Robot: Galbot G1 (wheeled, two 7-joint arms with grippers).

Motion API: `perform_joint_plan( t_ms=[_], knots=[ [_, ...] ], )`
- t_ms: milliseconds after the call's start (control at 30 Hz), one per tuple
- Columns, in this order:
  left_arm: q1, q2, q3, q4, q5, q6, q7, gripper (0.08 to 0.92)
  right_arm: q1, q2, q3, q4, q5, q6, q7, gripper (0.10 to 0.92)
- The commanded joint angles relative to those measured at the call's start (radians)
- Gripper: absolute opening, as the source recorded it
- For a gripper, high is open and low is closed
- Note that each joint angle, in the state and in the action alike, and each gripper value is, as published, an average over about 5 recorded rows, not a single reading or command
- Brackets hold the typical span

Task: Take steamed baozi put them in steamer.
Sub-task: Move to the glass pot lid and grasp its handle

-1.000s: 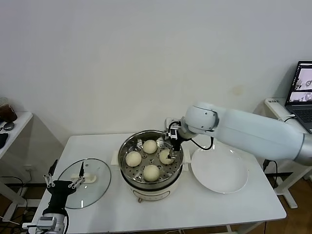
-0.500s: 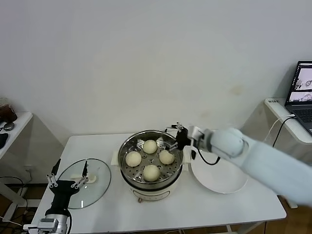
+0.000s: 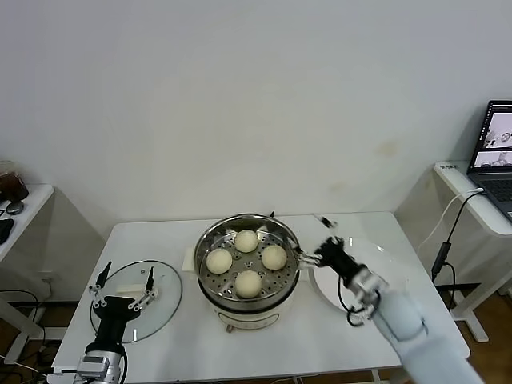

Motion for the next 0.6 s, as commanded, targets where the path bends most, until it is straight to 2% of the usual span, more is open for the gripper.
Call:
perform_joint_plan(
  t_ms=[33, 300, 433, 600],
  knots=[
    [-0.012, 0.006, -0.024, 0.099, 0.431, 0.0, -0.095, 0.823, -0.455, 0.377, 0.546, 0.085, -0.054, 0.203, 0.021, 0.823],
    [0.017, 0.104, -0.096, 0.242, 0.976, -0.06, -0.135, 0.823, -0.545, 0.401, 0.61, 0.089, 0.04, 0.033, 0.035, 0.823],
    [0.006, 0.138, -0.098, 0.309, 1.146, -0.086, -0.136, 0.823, -0.553, 0.407, 0.618, 0.072, 0.038, 0.033, 0.02, 0.823],
    [-0.025, 0.146, -0.081, 0.365, 1.255, -0.094, -0.131, 0.823, -0.558, 0.414, 0.606, 0.065, 0.035, 0.045, 0.019, 0.823]
  ],
)
